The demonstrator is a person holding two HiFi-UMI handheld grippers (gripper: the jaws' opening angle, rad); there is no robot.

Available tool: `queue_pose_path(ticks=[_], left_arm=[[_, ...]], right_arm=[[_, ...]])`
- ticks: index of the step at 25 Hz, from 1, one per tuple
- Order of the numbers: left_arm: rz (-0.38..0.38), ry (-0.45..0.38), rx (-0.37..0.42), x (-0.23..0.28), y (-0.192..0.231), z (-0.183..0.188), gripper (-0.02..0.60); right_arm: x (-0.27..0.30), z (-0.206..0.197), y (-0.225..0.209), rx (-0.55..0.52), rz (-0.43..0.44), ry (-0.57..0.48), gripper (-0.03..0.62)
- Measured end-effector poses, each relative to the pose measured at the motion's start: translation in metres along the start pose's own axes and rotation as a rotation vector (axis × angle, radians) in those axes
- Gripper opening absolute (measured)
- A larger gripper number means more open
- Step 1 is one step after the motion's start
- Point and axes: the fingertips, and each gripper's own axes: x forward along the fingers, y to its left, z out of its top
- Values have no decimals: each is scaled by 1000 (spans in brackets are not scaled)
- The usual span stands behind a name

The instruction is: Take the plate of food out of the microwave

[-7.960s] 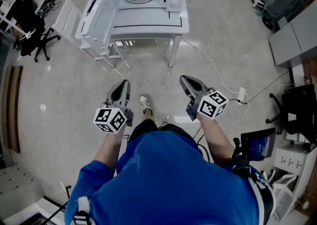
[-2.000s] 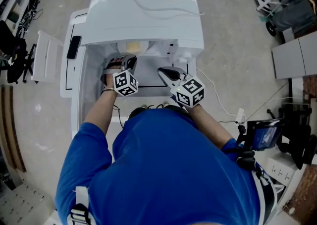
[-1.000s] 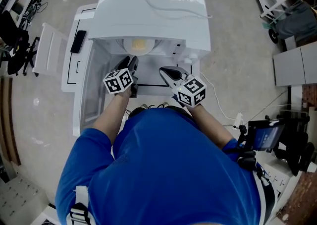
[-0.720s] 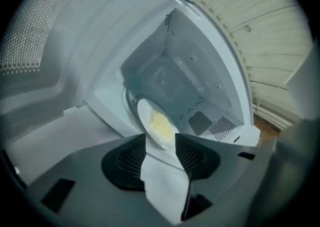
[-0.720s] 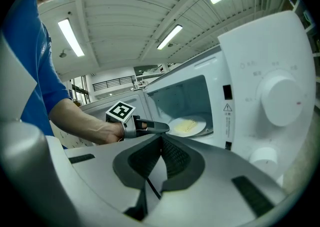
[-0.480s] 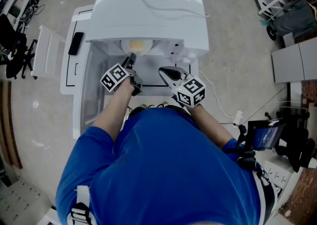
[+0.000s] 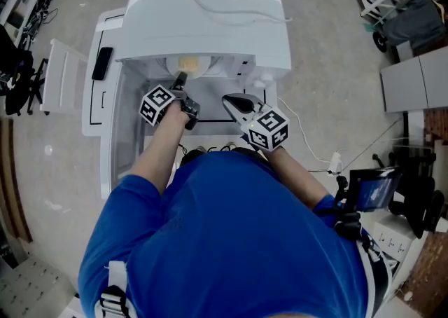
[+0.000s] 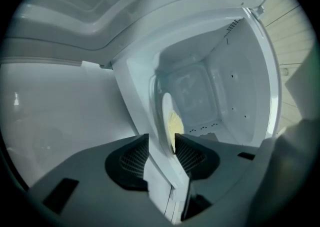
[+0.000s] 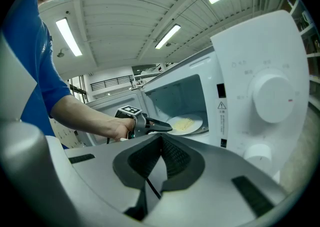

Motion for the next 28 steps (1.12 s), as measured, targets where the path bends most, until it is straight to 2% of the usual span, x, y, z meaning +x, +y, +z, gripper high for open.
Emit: queue_pose_path(ticks=[8,13,28], left_arm=[[0,-17,-43,-2,-1,3,130],[-20,-40,-43,-6,-8,6,47],[-132,-116,-137,-26,-8,11,17]], right_arm=[[0,-3,-3,8,5,5,2],[0,-4,-3,7,14,4,2],[-5,-6,0,-5,39,7,2]])
